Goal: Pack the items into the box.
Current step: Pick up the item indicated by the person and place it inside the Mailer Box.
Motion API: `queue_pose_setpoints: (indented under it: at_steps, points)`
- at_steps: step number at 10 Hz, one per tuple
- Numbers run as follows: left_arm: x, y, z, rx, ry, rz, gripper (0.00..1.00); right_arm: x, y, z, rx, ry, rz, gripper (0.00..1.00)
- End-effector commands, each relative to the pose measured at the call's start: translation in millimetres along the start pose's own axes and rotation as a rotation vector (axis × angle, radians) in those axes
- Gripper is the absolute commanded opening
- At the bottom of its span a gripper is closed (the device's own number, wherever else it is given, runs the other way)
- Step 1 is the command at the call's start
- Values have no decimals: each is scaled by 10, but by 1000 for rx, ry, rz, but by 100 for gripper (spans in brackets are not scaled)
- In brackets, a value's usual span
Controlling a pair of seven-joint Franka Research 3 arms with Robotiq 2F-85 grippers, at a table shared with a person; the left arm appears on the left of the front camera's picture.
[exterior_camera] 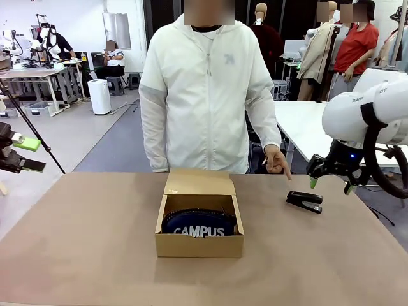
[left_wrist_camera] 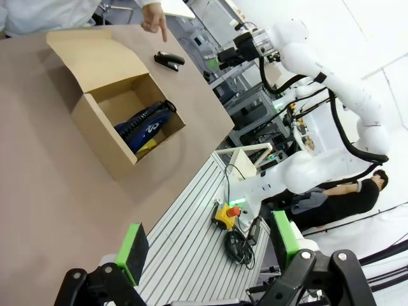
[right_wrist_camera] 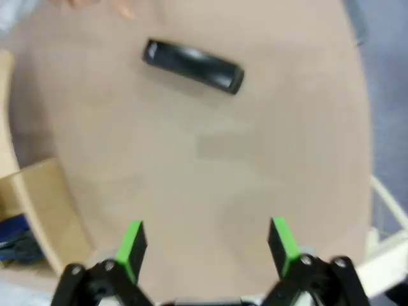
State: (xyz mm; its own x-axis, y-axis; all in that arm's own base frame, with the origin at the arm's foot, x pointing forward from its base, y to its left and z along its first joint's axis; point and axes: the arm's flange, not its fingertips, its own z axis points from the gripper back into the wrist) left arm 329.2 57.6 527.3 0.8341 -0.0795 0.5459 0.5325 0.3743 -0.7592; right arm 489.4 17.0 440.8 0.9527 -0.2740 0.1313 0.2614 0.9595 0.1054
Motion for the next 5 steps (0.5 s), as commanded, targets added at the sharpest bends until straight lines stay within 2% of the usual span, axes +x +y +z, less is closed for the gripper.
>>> queue_pose_setpoints:
  at_steps: [1, 2, 3, 4, 5]
  points:
    - [-19, 10, 29, -6, 9, -21, 100, 50, -12, 112, 158, 5, -40, 100]
    - [-19, 10, 29, -6, 9, -21, 100, 50, -12, 112, 158, 5, -40, 100]
    - [-19, 10, 29, -6, 9, -21, 100, 15, -13, 28, 40, 4, -22, 100]
    - [-19, 10, 29, -6, 9, -21, 100, 279, 27, -64, -65, 18, -64, 100]
    - [-19, 10, 29, -6, 9, -21, 100, 518, 106, -191, -104, 44, -10, 100]
